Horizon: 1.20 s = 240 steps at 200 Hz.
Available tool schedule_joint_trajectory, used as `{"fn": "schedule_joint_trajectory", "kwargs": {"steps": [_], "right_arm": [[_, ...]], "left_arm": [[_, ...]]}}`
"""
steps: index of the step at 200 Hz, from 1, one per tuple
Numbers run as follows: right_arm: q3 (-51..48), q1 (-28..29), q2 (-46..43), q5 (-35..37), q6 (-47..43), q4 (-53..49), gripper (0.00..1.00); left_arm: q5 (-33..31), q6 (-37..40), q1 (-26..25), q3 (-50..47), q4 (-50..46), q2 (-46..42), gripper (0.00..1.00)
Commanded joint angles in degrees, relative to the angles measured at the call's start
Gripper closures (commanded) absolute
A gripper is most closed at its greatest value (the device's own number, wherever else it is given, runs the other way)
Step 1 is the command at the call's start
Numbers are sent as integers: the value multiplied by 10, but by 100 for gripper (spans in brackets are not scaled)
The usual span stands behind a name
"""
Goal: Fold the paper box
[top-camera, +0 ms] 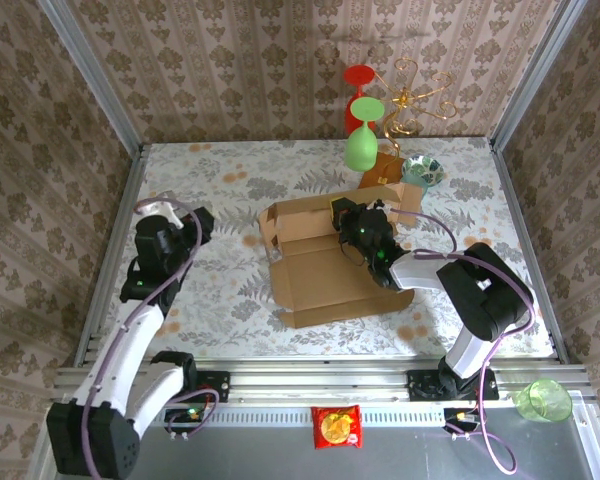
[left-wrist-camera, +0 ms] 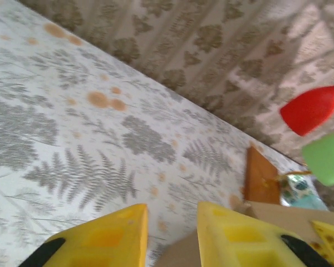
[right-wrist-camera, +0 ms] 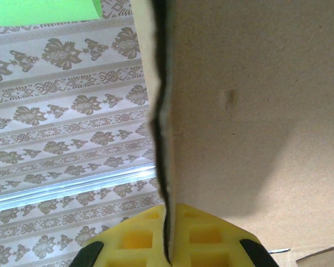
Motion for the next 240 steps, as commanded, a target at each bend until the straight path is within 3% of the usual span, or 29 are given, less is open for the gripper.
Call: {"fn": "schedule_joint_trajectory", "kwargs": {"steps": [1,13,38,76,96,146,211,240], "right_arm": [[-2,0,2,-13,-5,-19,100],[-1,0,3,-14,-5,-18,100],[5,0,7,-17,-6,-20,100],[12,-1,13,-17,-7,-20,100],[15,-3,16,-17,-8,-20,100],[25,-5,24,-18,-9,-19,100],[35,-5,31,-22,-5,-24,100],[36,-6,32,-23,-4,-25,100]], "left_arm": [[104,76,22,7,16,104,76],[131,129,12,47,-4,189,78],[119,243,-42,97,2,285,78],[174,306,-77,103,76,334,75],[203,333,-96,99,69,333,74],[205,339,-125,70,62,303,72],[176,320,-159,78,73,292,54],[170,312,-161,66,88,291,52]]}}
